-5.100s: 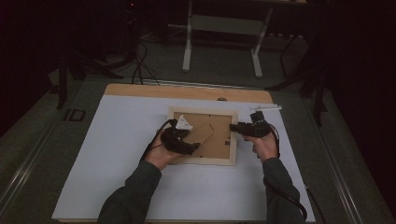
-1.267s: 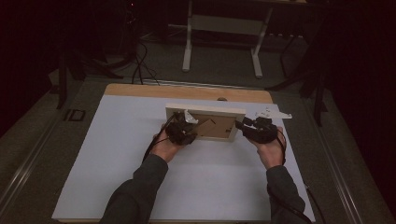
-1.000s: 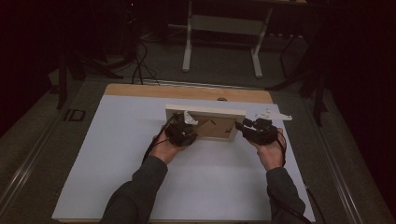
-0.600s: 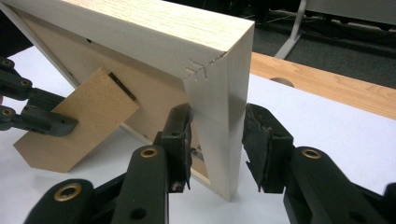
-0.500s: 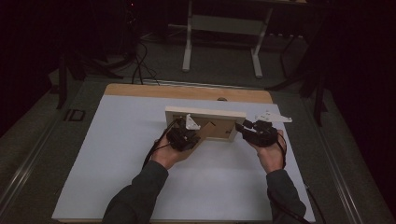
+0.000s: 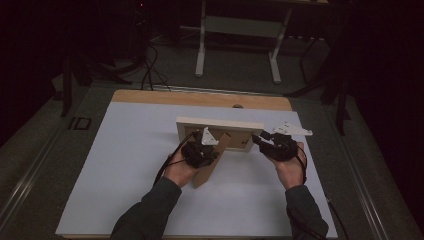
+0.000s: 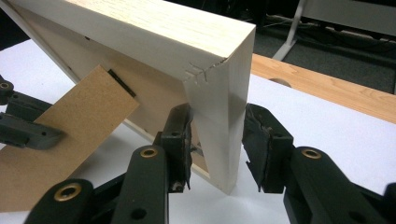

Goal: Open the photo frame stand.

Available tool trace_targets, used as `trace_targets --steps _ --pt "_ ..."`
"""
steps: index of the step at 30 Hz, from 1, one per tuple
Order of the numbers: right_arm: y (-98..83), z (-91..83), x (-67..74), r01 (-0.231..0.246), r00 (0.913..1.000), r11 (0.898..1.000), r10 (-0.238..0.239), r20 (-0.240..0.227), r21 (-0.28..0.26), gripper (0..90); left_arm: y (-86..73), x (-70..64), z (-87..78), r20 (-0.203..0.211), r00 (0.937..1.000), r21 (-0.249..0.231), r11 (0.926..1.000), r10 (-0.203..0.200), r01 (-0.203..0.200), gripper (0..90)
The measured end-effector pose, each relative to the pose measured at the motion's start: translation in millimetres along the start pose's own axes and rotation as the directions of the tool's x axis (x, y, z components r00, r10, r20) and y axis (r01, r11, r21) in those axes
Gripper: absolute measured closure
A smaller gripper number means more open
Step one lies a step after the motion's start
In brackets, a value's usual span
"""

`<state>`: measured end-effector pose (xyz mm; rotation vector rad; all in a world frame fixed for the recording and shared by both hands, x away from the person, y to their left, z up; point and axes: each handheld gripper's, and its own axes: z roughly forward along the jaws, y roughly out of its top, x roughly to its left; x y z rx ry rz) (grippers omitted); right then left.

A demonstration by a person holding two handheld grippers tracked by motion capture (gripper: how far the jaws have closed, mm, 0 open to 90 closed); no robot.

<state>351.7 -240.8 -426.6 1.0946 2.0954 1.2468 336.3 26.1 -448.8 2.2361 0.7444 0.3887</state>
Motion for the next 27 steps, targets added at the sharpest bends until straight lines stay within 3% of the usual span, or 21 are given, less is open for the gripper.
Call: trace_targets --steps 12,27 --pt "-6.6 -3.8 2.5 0.011 0.9999 1.0 -0.011 -0.008 0.002 62.4 -5.8 -9.4 3.9 0.005 0.9991 0.017 0.9989 0.042 -0.042 78.1" --pt "-9.3 -10.1 -0.8 0.002 0.9988 1.0 -0.002 -0.048 -0.013 63.9 -12.2 -7.3 -4.8 0.018 0.9993 0.005 0.9994 0.034 -0.034 70.7"
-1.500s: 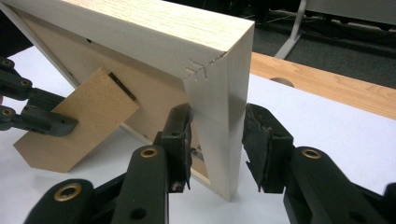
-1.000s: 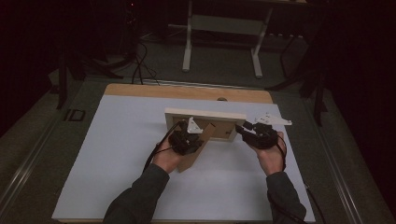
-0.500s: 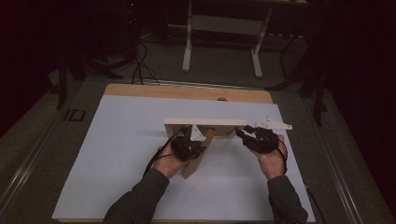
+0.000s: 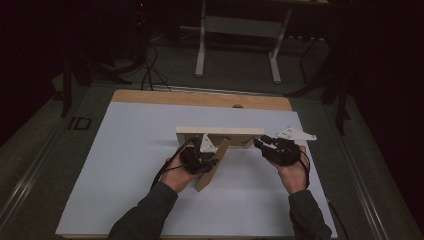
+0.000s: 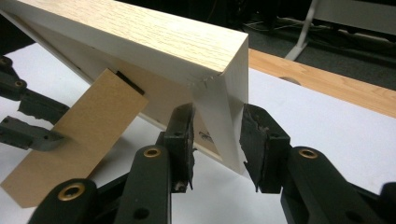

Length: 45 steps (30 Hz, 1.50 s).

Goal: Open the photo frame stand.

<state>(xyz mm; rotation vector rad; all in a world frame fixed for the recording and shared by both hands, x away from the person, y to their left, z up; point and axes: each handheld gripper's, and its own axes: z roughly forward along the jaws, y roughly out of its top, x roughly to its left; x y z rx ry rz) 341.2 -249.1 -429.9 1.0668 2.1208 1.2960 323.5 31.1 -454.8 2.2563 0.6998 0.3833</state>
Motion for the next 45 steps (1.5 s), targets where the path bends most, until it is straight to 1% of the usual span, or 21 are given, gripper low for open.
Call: trace_targets --steps 7,9,12,17,18,21,25,27,29,32,36,37,41,45 --pt "-2.2 0.8 -0.5 0.015 0.9998 1.0 -0.015 -0.01 0.016 62.0 -2.5 2.8 -6.5 0.013 0.9998 -0.019 0.9997 -0.015 0.016 68.0" --pt "-3.5 2.5 -1.5 0.013 0.9997 0.999 -0.013 -0.02 0.03 61.1 -3.5 4.5 -9.0 0.015 0.9997 -0.02 0.9996 -0.02 0.02 67.1" --pt "-6.3 4.7 -3.5 0.013 0.9997 0.999 -0.012 -0.023 0.048 60.8 -6.3 7.2 -12.2 0.016 0.9995 -0.026 0.9992 -0.029 0.029 66.5" --pt "-9.2 5.1 -6.1 0.018 0.9993 0.998 -0.016 -0.033 0.059 61.0 -10.9 13.6 -17.3 0.019 0.9986 -0.03 0.9983 -0.05 0.051 65.5" --pt "-9.2 5.2 -6.4 0.021 0.9993 0.998 -0.019 -0.033 0.062 61.2 -11.6 14.6 -18.3 0.02 0.9981 -0.032 0.9978 -0.058 0.058 65.2" --pt "-9.6 5.5 -8.2 0.024 0.9993 0.997 -0.022 -0.03 0.074 61.9 -13.9 17.9 -21.9 0.017 0.9978 -0.034 0.9973 -0.064 0.065 64.5" --pt "-10.6 5.4 -11.2 0.02 0.9996 0.996 -0.018 -0.022 0.083 62.7 -17.2 22.8 -26.1 0.016 0.9964 -0.04 0.9957 -0.083 0.084 65.1" --pt "-10.5 6.2 -13.5 0.009 0.9999 0.996 -0.008 -0.012 0.087 62.8 -19.1 25.3 -26.7 0.008 0.9956 -0.039 0.9948 -0.094 0.094 65.9" --pt "-10.3 8.3 -16.1 0.003 1.0 0.996 -0.003 0.002 0.093 62.8 -21.6 28.3 -26.3 -0.013 0.9957 -0.026 0.9955 -0.092 0.091 66.4" --pt "-10.1 10.7 -19.7 -0.005 0.9998 0.995 0.004 0.017 0.096 62.9 -25.7 32.8 -26.8 -0.02 0.9939 -0.027 0.9938 -0.109 0.108 67.2" --pt "-10.2 13.2 -22.1 -0.007 0.9997 0.995 0.005 0.025 0.102 61.8 -29.7 38.5 -29.5 -0.042 0.9906 -0.031 0.9912 -0.13 0.129 68.8" --pt "-10.2 13.6 -22.5 -0.007 0.9997 0.994 0.004 0.025 0.106 61.8 -30.7 39.6 -30.5 -0.042 0.9901 -0.033 0.9906 -0.134 0.133 69.2" --pt "-11.5 14.4 -24.0 -0.005 0.9997 0.993 0.003 0.023 0.114 62.3 -34.0 42.4 -34.3 -0.043 0.9896 -0.039 0.99 -0.137 0.135 69.8" --pt "-13.9 13.7 -26.6 -0.005 0.9997 0.992 0.002 0.025 0.125 63.0 -37.4 45.5 -37.2 -0.057 0.9886 -0.041 0.9898 -0.139 0.137 70.0"
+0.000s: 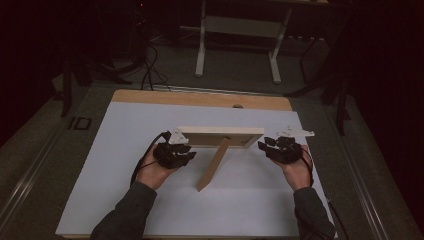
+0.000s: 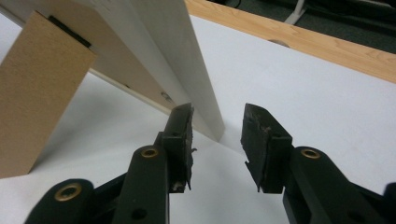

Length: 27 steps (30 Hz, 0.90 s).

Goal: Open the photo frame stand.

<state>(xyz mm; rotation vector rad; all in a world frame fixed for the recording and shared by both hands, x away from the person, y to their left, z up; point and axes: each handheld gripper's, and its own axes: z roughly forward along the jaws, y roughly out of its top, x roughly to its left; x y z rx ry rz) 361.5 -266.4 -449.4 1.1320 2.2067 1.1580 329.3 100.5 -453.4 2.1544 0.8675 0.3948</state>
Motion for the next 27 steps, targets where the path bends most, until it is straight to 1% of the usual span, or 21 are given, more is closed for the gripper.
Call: trace_targets --steps 3,6,8,13,15,20,22,24,27 --pt "-0.6 -0.2 -3.1 -0.007 1.0 1.0 0.007 0.004 0.006 63.8 -1.9 2.5 -2.7 -0.011 0.9999 -0.008 0.9999 -0.01 0.01 70.0" --pt "-0.3 3.6 -5.4 0.006 0.9998 0.999 -0.006 0.019 0.035 64.3 -3.2 4.6 -5.6 -0.016 0.9998 -0.018 0.9998 -0.011 0.011 70.7" --pt "0.5 4.9 -6.8 0.004 0.9997 0.999 -0.004 0.024 0.038 64.8 -3.9 6.5 -7.6 -0.022 0.9997 -0.023 0.9996 -0.013 0.013 71.3" --pt "4.0 7.3 -10.1 -0.014 0.999 0.999 0.013 0.044 0.029 66.0 -6.0 12.1 -10.2 -0.025 0.9994 -0.03 0.9992 -0.026 0.025 71.6" --pt "6.2 8.4 -11.5 -0.025 0.9984 0.999 0.024 0.051 0.023 66.8 -6.7 13.8 -10.8 -0.023 0.999 -0.035 0.9987 -0.038 0.037 71.6" --pt "12.1 11.2 -14.0 -0.043 0.9965 0.999 0.042 0.072 0.007 68.0 -7.9 18.3 -11.7 -0.034 0.9984 -0.035 0.9984 -0.045 0.044 71.5" --pt "13.0 11.9 -14.7 -0.046 0.9962 0.999 0.046 0.074 0.005 68.1 -8.2 19.1 -11.7 -0.036 0.9983 -0.035 0.9984 -0.046 0.045 71.6" --pt "14.6 15.6 -16.1 -0.061 0.9952 0.998 0.061 0.077 -0.002 68.9 -8.7 20.8 -11.9 -0.04 0.998 -0.035 0.9982 -0.05 0.048 71.9" --pt "15.7 18.3 -17.9 -0.086 0.994 0.996 0.087 0.066 -0.017 70.1 -8.9 22.4 -11.9 -0.042 0.9978 -0.037 0.998 -0.052 0.05 72.7"
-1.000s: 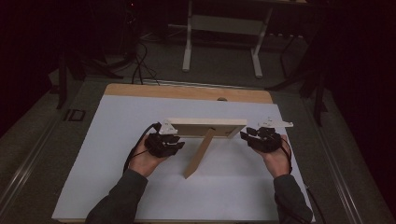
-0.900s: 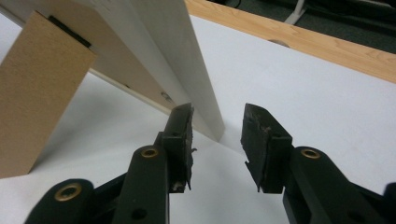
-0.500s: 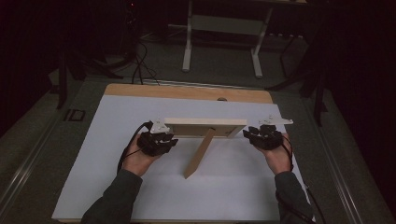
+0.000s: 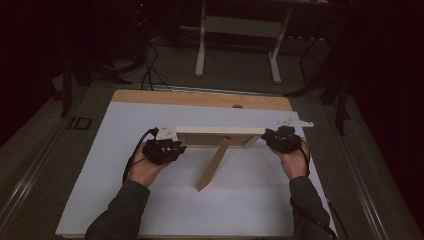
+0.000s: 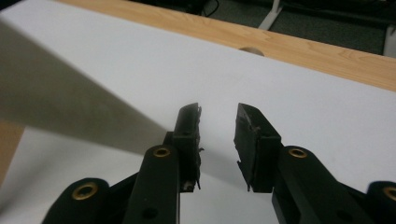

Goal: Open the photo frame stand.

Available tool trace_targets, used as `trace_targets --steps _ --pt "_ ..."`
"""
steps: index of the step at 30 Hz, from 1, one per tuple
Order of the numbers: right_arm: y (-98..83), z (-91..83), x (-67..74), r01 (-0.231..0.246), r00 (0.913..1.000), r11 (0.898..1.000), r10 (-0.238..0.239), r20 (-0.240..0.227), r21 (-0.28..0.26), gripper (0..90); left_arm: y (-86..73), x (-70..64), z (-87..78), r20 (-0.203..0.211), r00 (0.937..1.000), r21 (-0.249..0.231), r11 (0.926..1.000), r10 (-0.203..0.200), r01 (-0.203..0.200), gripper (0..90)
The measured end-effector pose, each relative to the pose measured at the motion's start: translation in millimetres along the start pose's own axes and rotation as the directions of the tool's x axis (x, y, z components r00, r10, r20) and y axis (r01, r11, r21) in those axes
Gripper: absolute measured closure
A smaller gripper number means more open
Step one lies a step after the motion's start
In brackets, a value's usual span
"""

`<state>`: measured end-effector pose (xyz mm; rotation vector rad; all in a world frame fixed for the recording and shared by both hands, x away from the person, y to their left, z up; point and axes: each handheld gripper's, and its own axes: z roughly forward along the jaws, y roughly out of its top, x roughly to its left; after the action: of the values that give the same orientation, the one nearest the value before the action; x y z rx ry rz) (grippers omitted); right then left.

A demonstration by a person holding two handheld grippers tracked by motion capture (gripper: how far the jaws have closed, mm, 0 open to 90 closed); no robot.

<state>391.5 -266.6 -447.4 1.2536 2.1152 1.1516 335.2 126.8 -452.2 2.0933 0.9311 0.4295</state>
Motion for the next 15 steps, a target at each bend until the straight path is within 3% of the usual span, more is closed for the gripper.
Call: trace_targets --steps 8,15 --pt "4.6 3.4 1.6 -0.022 0.9996 0.999 0.023 0.013 -0.041 83.5 1.1 2.4 1.4 0.006 1.0 -0.004 1.0 -0.007 0.007 82.2" --pt "7.2 9.7 5.7 -0.021 0.9994 0.998 0.019 -0.028 -0.051 89.7 3.1 3.1 1.4 -0.006 1.0 -0.003 1.0 -0.001 0.001 90.0"
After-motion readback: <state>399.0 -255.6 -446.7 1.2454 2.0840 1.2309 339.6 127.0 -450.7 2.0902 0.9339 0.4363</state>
